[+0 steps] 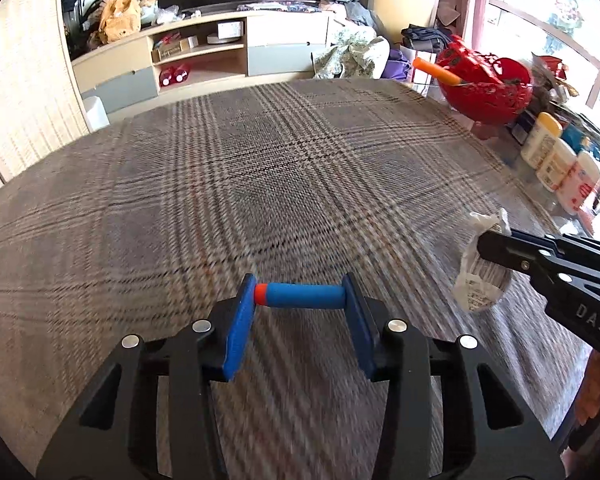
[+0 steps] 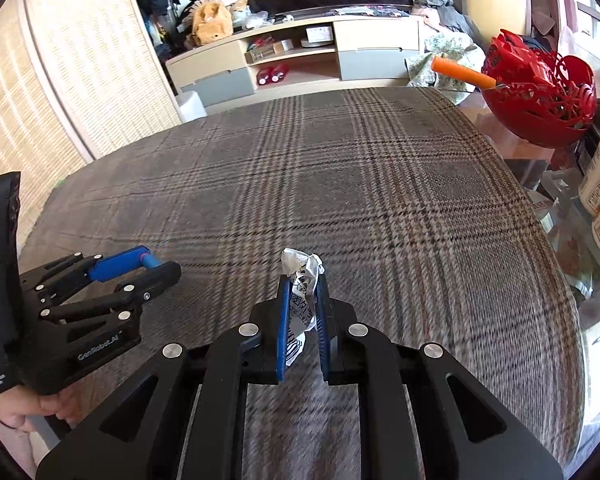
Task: Collect trash
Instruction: 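Carry the dart and clear wrapper over the black bin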
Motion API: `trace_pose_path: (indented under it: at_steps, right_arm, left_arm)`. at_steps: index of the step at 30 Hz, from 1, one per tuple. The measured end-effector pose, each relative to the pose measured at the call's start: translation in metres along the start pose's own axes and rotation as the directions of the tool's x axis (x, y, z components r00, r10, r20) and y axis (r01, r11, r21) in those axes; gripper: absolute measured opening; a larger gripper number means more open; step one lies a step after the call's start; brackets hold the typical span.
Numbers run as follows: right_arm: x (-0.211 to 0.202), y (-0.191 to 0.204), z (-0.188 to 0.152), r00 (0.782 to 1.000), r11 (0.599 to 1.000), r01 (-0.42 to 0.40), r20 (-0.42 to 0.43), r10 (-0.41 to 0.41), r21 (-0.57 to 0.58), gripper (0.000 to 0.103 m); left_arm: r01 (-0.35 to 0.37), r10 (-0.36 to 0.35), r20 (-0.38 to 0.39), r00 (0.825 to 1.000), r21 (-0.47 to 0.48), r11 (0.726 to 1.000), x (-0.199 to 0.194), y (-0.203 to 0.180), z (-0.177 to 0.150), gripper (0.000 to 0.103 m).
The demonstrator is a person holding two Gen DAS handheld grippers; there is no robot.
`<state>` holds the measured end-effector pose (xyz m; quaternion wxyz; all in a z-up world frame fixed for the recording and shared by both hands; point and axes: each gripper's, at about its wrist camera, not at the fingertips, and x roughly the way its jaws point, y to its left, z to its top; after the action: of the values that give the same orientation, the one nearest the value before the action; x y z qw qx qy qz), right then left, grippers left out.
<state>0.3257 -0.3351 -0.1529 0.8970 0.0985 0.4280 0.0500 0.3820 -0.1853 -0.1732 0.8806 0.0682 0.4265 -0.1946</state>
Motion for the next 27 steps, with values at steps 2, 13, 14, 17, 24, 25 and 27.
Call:
trace_pose_path:
  at_steps: [2,13,14,17,24,25,27]
  right_arm:
    - [-0.015,0.009,-0.008,1.000,1.000,-0.003,0.013,0.003,-0.003,0.014]
    - [-0.100,0.052,-0.074,0.999,1.000,-0.009,0.031,0.010,-0.024,0.014]
    - [-0.104,0.054,-0.080,1.000,1.000,-0.011,0.028,0.012,-0.025,0.014]
    - [-0.116,0.064,-0.103,1.000,0.999,-0.015,0.011,0.016,-0.037,0.014]
    - [-0.118,0.076,-0.167,0.999,0.999,-0.019,-0.049,0.017,-0.041,0.014]
    - [-0.115,0.076,-0.178,0.998,0.999,-0.013,-0.061,0.010,-0.042,0.014]
    - [-0.111,0.077,-0.192,0.997,0.999,-0.005,-0.077,0.002,-0.042,0.014]
  left_arm:
    - [-0.005,0.005,0.017,1.000,0.000,1.000,-0.024,-0.002,-0.009,0.041]
    - [-0.006,0.008,0.042,0.999,-0.029,1.000,-0.137,-0.015,-0.094,0.041]
    - [-0.007,0.008,0.044,0.999,-0.032,0.999,-0.145,-0.015,-0.101,0.041]
    - [0.005,-0.003,0.045,0.999,-0.048,0.999,-0.168,-0.017,-0.134,0.041]
    - [-0.002,0.004,0.030,1.000,-0.073,0.997,-0.181,-0.023,-0.202,0.041]
    - [-0.009,0.011,0.028,1.000,-0.071,0.997,-0.181,-0.026,-0.210,0.041]
    - [-0.015,0.017,0.021,1.000,-0.066,0.998,-0.180,-0.029,-0.227,0.041]
